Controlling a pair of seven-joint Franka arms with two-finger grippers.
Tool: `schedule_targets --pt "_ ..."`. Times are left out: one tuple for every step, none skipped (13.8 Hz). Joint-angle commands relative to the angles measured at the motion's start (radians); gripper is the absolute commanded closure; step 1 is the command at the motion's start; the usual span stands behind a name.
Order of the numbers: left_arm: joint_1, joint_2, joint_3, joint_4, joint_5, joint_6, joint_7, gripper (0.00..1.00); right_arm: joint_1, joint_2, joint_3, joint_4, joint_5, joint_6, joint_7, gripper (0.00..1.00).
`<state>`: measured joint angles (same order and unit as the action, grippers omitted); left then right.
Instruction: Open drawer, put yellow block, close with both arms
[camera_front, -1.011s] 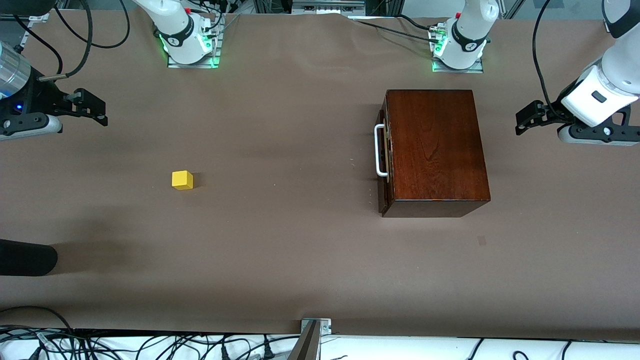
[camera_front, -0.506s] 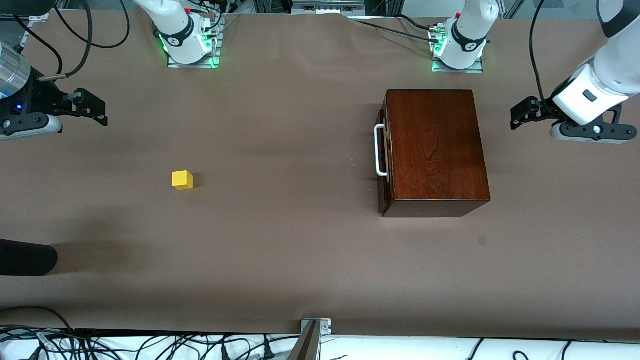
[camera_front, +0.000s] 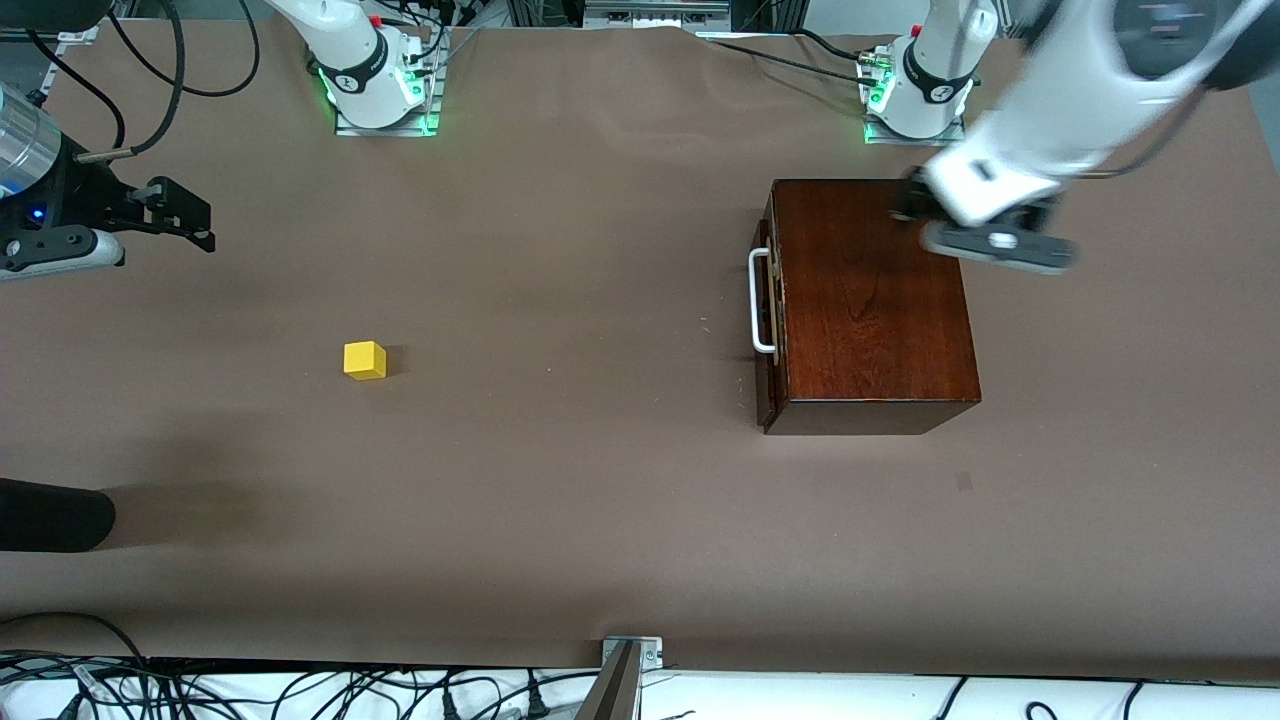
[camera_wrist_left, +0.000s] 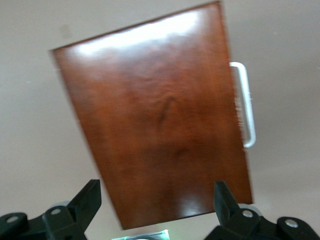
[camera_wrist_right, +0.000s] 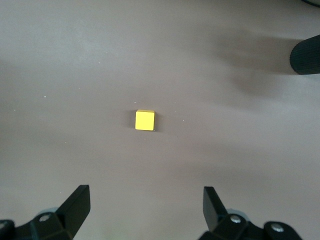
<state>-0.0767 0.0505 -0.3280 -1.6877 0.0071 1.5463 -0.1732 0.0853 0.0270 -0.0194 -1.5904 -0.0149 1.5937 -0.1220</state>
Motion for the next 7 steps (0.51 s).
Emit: schedule_targets --pt "-0.009 0.153 -0.095 0.129 -0.01 -0.006 -0.163 0.0 -0.007 0.007 0.004 0.021 0.003 -0.009 0.001 0.0" --pt "-0.033 0.199 -0.121 0.156 0.002 0.006 -0.234 0.0 -0.007 0.007 0.004 0.021 0.003 -0.009 0.001 0.0" --pt "-0.07 0.231 -0.125 0.167 0.004 0.024 -0.279 0.0 -0.007 0.007 0.004 0.021 0.003 -0.009 0.001 0.0" --pt "-0.104 0.255 -0.125 0.164 0.005 0.049 -0.288 0.0 -0.007 0.007 0.004 0.021 0.003 -0.009 0.001 0.0" --pt "-0.118 0.278 -0.123 0.155 0.011 0.072 -0.296 0.0 -0.007 0.007 0.004 0.023 0.003 -0.009 0.001 0.0" --pt "-0.132 0.296 -0.125 0.152 0.034 0.09 -0.304 0.0 -0.007 0.007 0.004 0.021 0.003 -0.009 0.001 0.0" --pt "-0.15 0.313 -0.125 0.152 0.046 0.097 -0.311 0.0 -0.007 0.007 0.004 0.021 0.003 -0.009 0.001 0.0"
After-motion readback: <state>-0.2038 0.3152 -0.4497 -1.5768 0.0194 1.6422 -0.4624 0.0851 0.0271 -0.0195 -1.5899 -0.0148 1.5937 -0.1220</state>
